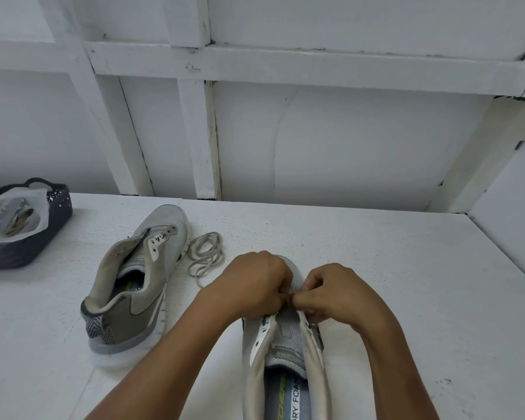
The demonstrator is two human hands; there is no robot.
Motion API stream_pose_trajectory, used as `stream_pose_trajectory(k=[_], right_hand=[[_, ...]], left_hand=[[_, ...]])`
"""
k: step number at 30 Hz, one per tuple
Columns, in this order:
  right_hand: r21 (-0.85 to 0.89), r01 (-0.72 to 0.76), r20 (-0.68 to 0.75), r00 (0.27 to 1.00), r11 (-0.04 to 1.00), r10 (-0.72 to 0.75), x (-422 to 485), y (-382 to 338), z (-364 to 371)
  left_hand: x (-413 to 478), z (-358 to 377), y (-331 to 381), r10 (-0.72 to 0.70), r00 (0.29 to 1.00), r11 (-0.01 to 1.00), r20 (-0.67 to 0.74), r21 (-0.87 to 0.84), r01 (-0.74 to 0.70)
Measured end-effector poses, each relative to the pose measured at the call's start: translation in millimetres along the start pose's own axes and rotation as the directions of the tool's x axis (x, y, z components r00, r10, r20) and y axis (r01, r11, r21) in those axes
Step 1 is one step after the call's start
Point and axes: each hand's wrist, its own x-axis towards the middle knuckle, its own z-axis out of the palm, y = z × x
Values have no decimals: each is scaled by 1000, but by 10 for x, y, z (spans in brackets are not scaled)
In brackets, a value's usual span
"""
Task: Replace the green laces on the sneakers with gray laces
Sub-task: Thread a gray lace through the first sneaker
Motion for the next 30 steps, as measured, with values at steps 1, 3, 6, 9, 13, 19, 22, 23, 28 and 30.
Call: stream_pose_trajectory(k=[1,3,6,9,13,19,22,23,28,30], right_hand=[[-7,-1,3,1000,1000,1,-1,-13,-3],[-19,1,0,1000,1000,-1,8,-18,-12],[-4,5,-18,1000,1000,-5,15,-10,-14],[34,1,-31,1000,999,0,7,7,-11],[51,7,-44,999,999,-5,1,22,-7],[129,-2,-1,1000,992,2,-5,28,-31],[144,-3,6,1000,990,3,-7,35,-34],[143,0,8,1000,990,-1,-10,37,-32],[142,11,8,1000,990,-13,-11,52,-28],[148,17,6,1000,989,-18,-15,58,-25]], left_hand=[[-2,3,-20,7,1000,1000,-4,-20,-7],[-21,15,-64,36,999,997,-28,-70,-38],[-52,43,-113,91,993,984,-75,-149,-101],[-60,72,-149,118,988,970,-99,-200,-136],[-67,85,-174,115,985,953,-125,-265,-145],[-72,91,-165,100,985,953,-138,-271,-135],[-59,76,-137,89,989,968,-120,-222,-114],[-58,70,-123,86,990,973,-113,-202,-107],[-37,72,-58,46,997,994,-67,-97,-52],[-31,79,-40,41,998,997,-53,-70,-45]])
